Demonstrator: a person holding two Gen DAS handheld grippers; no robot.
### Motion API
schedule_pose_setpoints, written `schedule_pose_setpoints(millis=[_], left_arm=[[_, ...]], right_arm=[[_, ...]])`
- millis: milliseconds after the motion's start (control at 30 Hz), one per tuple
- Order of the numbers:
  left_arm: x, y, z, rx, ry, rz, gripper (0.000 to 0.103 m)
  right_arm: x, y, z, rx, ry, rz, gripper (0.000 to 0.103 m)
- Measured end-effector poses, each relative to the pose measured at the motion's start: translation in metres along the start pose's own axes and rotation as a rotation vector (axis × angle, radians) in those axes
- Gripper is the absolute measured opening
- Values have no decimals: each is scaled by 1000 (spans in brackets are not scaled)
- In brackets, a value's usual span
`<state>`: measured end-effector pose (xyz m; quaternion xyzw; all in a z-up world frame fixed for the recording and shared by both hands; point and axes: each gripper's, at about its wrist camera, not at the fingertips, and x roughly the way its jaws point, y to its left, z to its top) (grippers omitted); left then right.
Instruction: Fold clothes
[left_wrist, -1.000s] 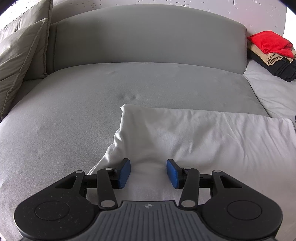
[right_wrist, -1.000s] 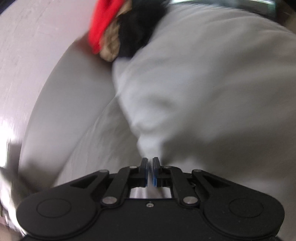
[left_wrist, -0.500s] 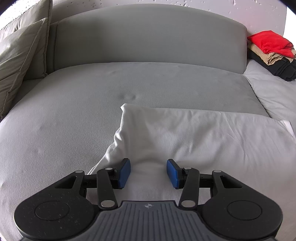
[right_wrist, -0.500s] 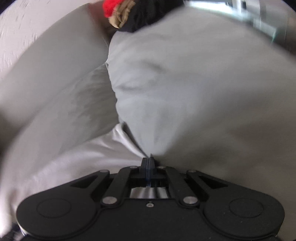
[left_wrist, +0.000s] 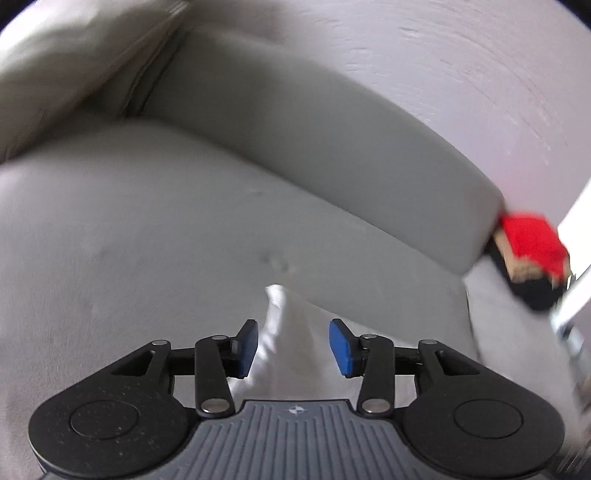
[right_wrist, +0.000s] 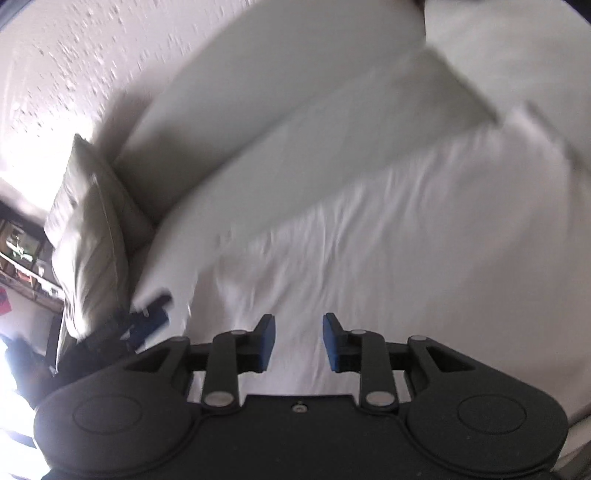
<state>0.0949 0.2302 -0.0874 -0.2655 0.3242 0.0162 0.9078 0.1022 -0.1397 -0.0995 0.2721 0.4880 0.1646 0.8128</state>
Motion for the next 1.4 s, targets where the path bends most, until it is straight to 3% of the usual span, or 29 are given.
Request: schedule_pose_setpoints(millis=[67, 233, 333, 500, 667, 733, 833, 1167, 1233, 1333, 1400], left_arm=[[11, 18, 12, -74, 40, -20, 42], [44, 48, 30, -241, 167, -162, 42], [62, 60, 35, -310, 232, -210, 40], [73, 56, 37, -293, 285, -266, 38], [75, 49, 37, -280, 296, -408, 38], [79, 49, 36, -281, 307, -400, 38], [84, 51, 36, -287, 324, -332, 38], [111, 53, 37, -307, 372, -345, 38], [118, 55, 37, -320, 379, -351, 32], [128, 58, 38, -339, 390, -360, 8], [127, 60, 38, -340, 385, -334, 5]], right_arm=[[10, 2, -10, 23, 45, 15, 28], [12, -2, -15, 42, 39, 22, 28], [12, -3, -16, 51, 44, 22, 28], [16, -3, -13, 62, 49, 20, 28], [15, -2, -12, 61, 50, 13, 28], [13, -2, -13, 62, 51, 12, 28], [14, -2, -13, 64, 50, 14, 28], [17, -1, -13, 68, 48, 20, 29], [18, -2, -13, 70, 49, 23, 29], [18, -2, -13, 76, 50, 27, 29], [19, -3, -13, 78, 51, 31, 29]])
